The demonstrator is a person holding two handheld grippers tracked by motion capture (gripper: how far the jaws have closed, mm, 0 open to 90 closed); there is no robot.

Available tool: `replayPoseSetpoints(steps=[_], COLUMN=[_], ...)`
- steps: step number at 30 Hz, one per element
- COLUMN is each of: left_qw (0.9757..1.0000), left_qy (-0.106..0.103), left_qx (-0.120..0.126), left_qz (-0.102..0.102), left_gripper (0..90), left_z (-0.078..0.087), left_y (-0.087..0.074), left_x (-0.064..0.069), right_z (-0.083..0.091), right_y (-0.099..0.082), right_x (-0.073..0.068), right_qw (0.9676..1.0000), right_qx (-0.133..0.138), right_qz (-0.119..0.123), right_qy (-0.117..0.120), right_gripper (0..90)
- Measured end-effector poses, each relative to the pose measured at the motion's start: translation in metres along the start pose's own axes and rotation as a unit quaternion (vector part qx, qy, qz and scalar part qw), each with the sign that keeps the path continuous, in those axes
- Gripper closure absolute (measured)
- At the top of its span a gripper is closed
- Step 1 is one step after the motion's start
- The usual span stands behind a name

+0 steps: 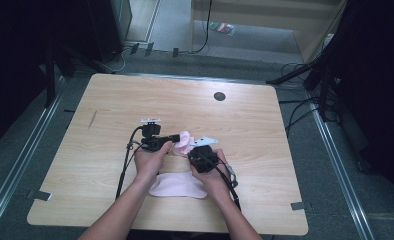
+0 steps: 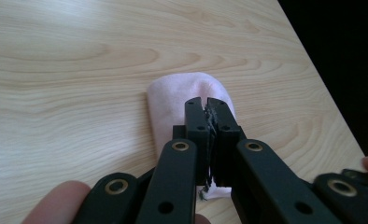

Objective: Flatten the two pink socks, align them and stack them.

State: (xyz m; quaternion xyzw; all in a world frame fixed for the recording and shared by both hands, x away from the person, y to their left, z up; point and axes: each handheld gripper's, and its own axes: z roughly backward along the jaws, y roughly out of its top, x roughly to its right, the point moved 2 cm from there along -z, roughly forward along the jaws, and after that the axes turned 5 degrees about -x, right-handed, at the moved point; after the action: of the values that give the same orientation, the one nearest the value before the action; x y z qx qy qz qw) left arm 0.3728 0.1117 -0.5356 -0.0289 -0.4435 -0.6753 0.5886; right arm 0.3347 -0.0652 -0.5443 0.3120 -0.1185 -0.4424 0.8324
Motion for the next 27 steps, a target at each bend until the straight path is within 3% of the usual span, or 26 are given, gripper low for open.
replayPoseSetpoints(steps=[1, 4, 7, 8, 9, 11, 12, 14, 18, 20, 23, 24, 27], left_qw=[1.0, 0.9998, 0.9993, 0.999, 0.9986, 0.9978, 0.9976, 0.9962, 0.9938, 0.9913, 0.9873, 0.988, 0.9913], left_qy=[0.003, 0.016, 0.033, 0.04, 0.046, 0.055, 0.059, 0.074, 0.085, 0.094, 0.105, 0.102, 0.097], left_qx=[0.002, 0.006, 0.012, 0.011, 0.013, 0.023, 0.026, 0.041, 0.071, 0.091, 0.116, 0.112, 0.067], left_qz=[0.0, 0.008, 0.014, 0.018, 0.022, 0.027, 0.025, 0.02, 0.009, -0.001, -0.025, -0.03, -0.058], left_gripper=[89.1, 89.0, 87.8, 85.6, 83.3, 78.3, 74.7, 70.5, 65.1, 63.6, 65.4, 65.7, 61.8], left_z=[0.003, 0.012, 0.018, 0.02, 0.022, 0.025, 0.027, 0.033, 0.043, 0.049, 0.057, 0.057, 0.044], left_y=[0.0, -0.002, -0.005, -0.007, -0.008, -0.008, -0.008, -0.007, -0.005, -0.005, -0.004, -0.003, -0.003], left_x=[-0.004, -0.016, -0.027, -0.031, -0.035, -0.038, -0.04, -0.04, -0.036, -0.032, -0.025, -0.023, -0.016], right_z=[0.002, 0.011, 0.017, 0.018, 0.017, 0.016, 0.016, 0.017, 0.021, 0.026, 0.027, 0.025, 0.018], right_y=[0.0, -0.001, -0.004, -0.006, -0.007, -0.011, -0.013, -0.016, -0.017, -0.016, -0.014, -0.013, -0.012], right_x=[0.002, 0.018, 0.037, 0.044, 0.05, 0.057, 0.062, 0.069, 0.077, 0.08, 0.084, 0.085, 0.084], right_qw=[0.9999, 0.9966, 0.9889, 0.9842, 0.982, 0.9802, 0.9802, 0.9771, 0.9726, 0.9713, 0.9689, 0.9698, 0.9729], right_qx=[0.003, 0.025, 0.035, 0.035, 0.035, 0.031, 0.033, 0.037, 0.058, 0.083, 0.099, 0.104, 0.098], right_qz=[-0.009, -0.067, -0.127, -0.151, -0.162, -0.177, -0.185, -0.204, -0.223, -0.223, -0.227, -0.221, -0.209], right_qy=[0.007, 0.041, 0.069, 0.085, 0.091, 0.084, 0.063, 0.046, 0.03, -0.001, 0.003, 0.006, 0.016], right_gripper=[89.0, 89.5, 88.9, 88.0, 86.6, 85.0, 83.1, 78.0, 66.7, 60.1, 55.5, 54.9, 53.4])
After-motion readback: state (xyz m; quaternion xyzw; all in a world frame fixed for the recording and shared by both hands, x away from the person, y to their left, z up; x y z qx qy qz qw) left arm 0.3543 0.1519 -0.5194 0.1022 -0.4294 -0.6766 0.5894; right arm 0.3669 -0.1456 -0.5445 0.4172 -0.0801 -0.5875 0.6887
